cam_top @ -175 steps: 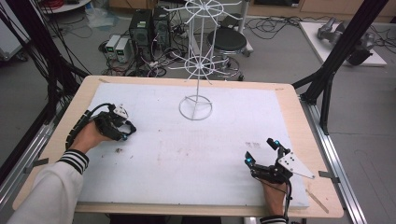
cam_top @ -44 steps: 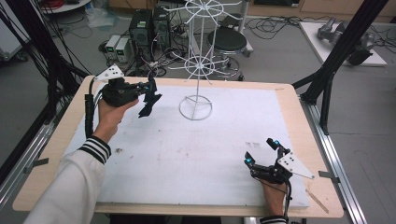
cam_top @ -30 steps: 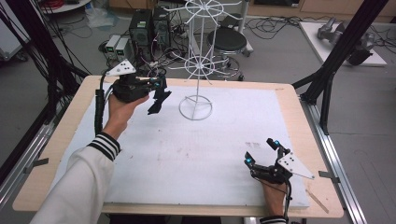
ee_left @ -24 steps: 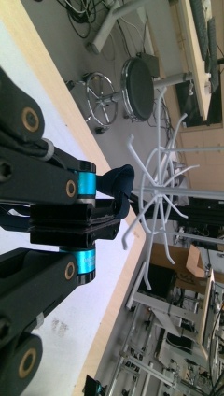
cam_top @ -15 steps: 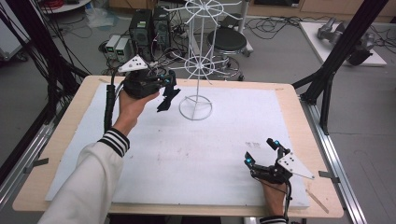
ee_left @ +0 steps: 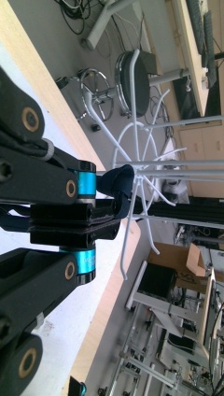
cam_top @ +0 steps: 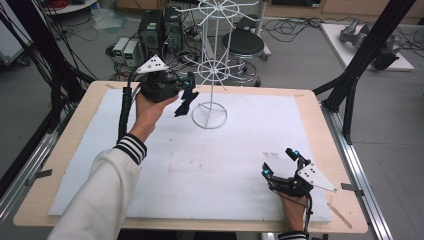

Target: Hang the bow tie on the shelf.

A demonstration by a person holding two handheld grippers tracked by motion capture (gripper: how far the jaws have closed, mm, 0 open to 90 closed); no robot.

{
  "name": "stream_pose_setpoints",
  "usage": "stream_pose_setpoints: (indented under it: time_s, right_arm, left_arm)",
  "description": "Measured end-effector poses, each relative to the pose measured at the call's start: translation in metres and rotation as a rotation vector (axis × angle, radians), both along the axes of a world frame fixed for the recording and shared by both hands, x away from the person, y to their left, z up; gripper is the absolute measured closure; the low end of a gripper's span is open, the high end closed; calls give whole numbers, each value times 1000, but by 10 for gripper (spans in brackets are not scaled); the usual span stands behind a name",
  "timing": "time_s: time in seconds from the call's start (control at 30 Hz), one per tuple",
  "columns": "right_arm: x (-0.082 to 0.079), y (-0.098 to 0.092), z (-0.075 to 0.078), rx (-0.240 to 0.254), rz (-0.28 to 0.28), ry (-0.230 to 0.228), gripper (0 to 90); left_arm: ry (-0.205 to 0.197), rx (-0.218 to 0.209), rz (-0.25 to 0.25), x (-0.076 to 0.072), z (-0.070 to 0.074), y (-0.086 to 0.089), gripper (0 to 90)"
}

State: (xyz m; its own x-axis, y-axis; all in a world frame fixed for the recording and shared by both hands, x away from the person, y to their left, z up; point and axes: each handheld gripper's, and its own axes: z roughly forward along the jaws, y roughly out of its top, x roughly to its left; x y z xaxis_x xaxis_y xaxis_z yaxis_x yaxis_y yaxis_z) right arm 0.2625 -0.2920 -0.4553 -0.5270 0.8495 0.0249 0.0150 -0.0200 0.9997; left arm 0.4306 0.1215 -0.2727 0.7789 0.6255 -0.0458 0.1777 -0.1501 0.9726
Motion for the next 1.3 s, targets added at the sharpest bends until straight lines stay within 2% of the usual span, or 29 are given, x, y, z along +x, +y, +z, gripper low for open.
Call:
stream_pose_setpoints:
  time_s: [0.27,0.9,1.3]
  right_arm:
    - [0,0,0,0,1,0,19]
    - [0,0,0,4,2,1,19]
    - [0,0,0,4,2,1,19]
  left_arm:
    - [-3,9,6,1,4,-9,881]
    - [14,18,26,3,0,-23,880]
    - [18,41,33,4,-3,-34,879]
